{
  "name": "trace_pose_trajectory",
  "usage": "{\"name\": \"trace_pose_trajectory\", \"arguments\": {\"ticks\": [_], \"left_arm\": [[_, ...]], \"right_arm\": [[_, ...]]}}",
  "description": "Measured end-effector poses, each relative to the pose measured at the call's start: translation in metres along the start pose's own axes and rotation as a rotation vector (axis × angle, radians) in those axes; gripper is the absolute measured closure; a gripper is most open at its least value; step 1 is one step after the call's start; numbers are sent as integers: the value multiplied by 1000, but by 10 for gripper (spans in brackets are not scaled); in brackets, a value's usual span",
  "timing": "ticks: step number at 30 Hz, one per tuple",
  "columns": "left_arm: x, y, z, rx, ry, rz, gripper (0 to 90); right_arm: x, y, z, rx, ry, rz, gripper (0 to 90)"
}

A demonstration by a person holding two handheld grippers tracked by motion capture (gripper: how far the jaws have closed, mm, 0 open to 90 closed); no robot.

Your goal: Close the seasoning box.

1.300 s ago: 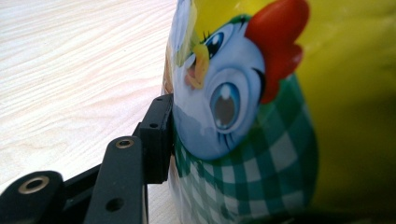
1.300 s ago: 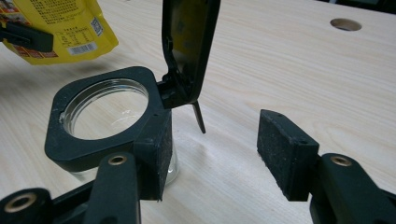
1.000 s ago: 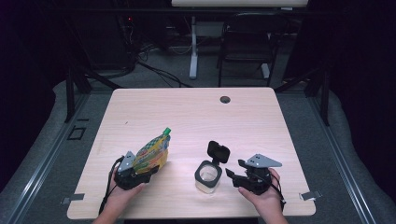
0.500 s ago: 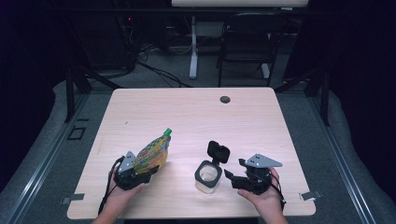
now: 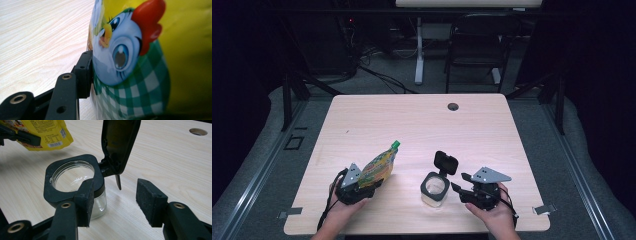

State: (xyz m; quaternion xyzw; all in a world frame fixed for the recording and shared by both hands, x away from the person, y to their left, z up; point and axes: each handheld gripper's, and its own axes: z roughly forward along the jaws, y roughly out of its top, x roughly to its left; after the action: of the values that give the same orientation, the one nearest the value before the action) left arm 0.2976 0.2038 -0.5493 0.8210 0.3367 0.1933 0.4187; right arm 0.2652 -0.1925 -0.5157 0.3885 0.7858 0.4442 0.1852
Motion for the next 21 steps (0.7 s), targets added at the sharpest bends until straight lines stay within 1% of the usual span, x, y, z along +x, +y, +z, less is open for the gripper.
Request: {"name": "trace_pose_trajectory", "arguments": {"ticks": [1,2,4,5,8,11,16,19,21], "left_arm": [[0,0,0,-1,2,6,532],[-1,0,0,4,3,9,532],[-2,0,0,3,8,15,532],[-2,1,0,6,9,19,532],[-4,1,0,8,14,32,532],[-5,2,0,13,19,44,532],[-8,3,0,20,42,71,532],[-9,3,0,24,47,78,532],[-9,3,0,29,56,91,532]], "right_arm": [[0,0,0,-3,-3,-6,493],[1,0,-1,-2,-11,-26,492],[2,0,-1,-10,-25,-40,493],[3,0,-1,-15,-31,-41,501],[3,0,-2,-10,-25,-33,525],[2,0,-3,-29,-22,-15,545],[3,2,-7,-51,-25,-24,564],[5,3,-8,-57,-28,-35,574],[7,3,-8,-63,-29,-38,582]]}}
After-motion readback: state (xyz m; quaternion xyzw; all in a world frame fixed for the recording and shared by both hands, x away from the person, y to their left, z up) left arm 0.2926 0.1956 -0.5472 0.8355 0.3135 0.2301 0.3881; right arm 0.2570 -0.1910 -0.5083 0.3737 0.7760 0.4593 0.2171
